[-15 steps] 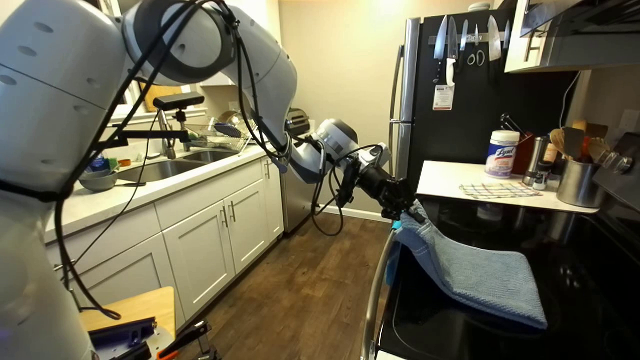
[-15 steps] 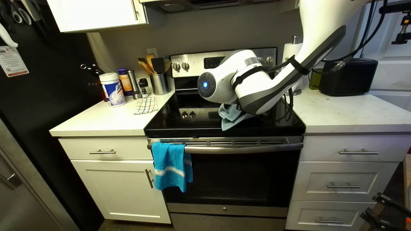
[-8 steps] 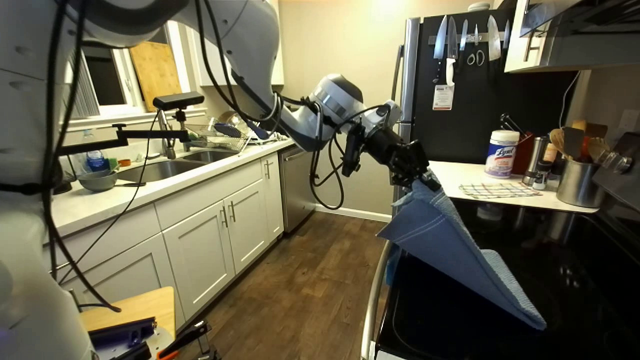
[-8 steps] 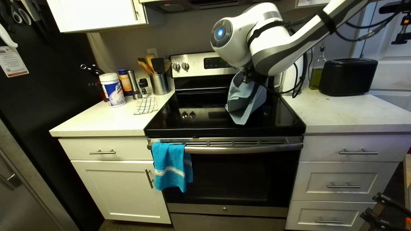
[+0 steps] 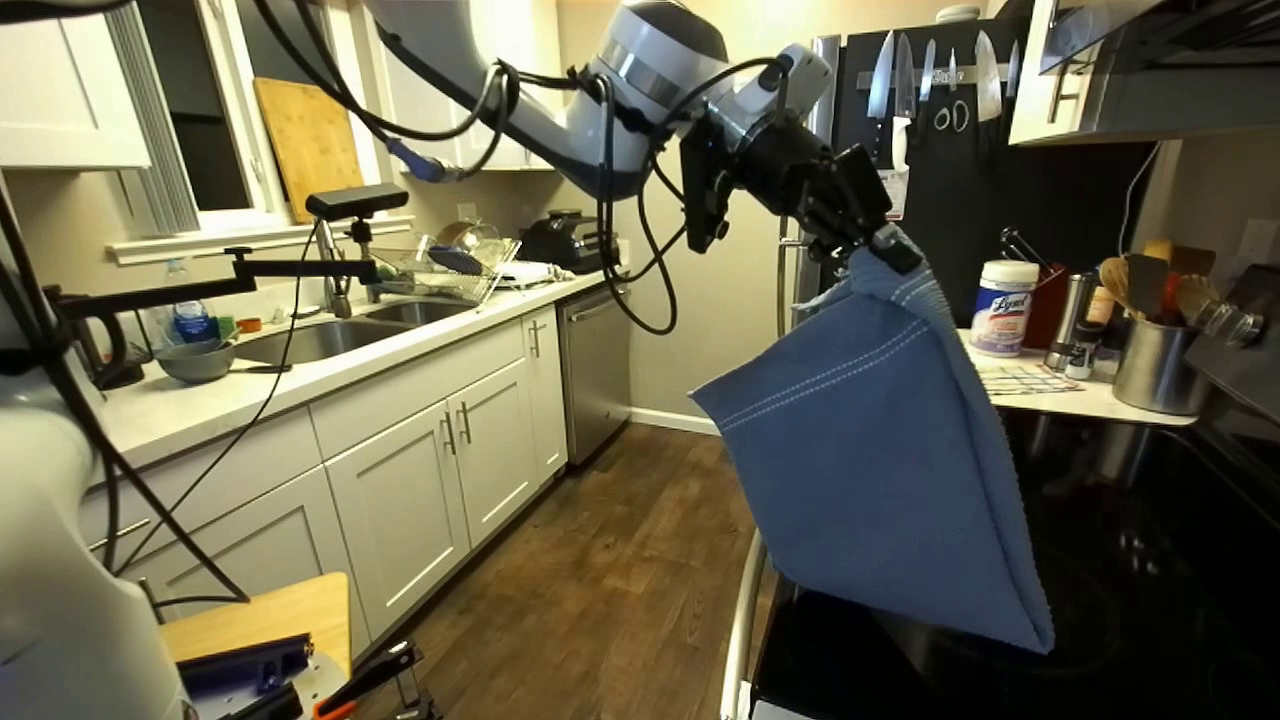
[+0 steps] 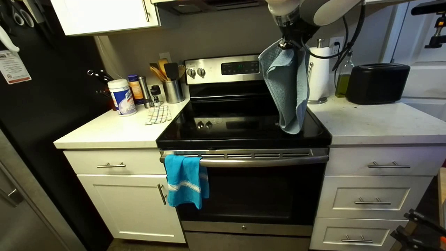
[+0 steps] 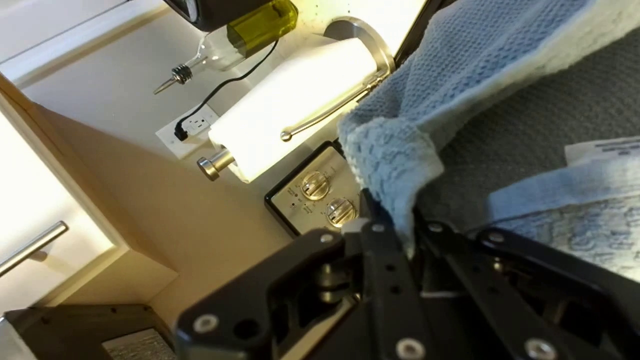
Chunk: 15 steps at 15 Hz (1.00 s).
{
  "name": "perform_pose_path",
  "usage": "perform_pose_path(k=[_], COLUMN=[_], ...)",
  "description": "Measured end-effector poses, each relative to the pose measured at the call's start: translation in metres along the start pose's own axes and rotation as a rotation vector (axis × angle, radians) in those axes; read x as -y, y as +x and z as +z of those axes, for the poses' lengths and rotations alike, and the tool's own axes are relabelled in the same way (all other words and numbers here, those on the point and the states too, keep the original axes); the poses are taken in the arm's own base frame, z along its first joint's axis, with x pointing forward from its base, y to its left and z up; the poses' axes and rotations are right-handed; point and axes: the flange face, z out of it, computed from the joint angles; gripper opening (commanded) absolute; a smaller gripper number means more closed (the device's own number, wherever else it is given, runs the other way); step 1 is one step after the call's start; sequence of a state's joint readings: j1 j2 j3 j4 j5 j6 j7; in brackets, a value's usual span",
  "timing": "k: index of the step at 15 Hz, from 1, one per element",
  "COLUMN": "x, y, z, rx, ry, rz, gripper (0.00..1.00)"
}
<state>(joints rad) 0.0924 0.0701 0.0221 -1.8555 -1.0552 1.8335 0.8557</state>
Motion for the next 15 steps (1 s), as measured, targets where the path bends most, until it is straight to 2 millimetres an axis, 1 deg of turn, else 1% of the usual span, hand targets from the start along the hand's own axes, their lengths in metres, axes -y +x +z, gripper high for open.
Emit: perform_pose_path(k=[2,6,8,10,15], x=[-0.004,-0.002,0.001,0.000,-0.023], y=[0.001,-0.001,0.001,0.006,0.034], z=[0.000,0.007,0.014,0.023,0.041], rx=[0.002,0.033,0.067,0.113,0.203], ry=[0.001,0.017,0.084,0.171,0.281], rz=[0.008,0.016,0.023,0.031,0.087], gripper=[0.02,0.02,0.02,0.02,0.02])
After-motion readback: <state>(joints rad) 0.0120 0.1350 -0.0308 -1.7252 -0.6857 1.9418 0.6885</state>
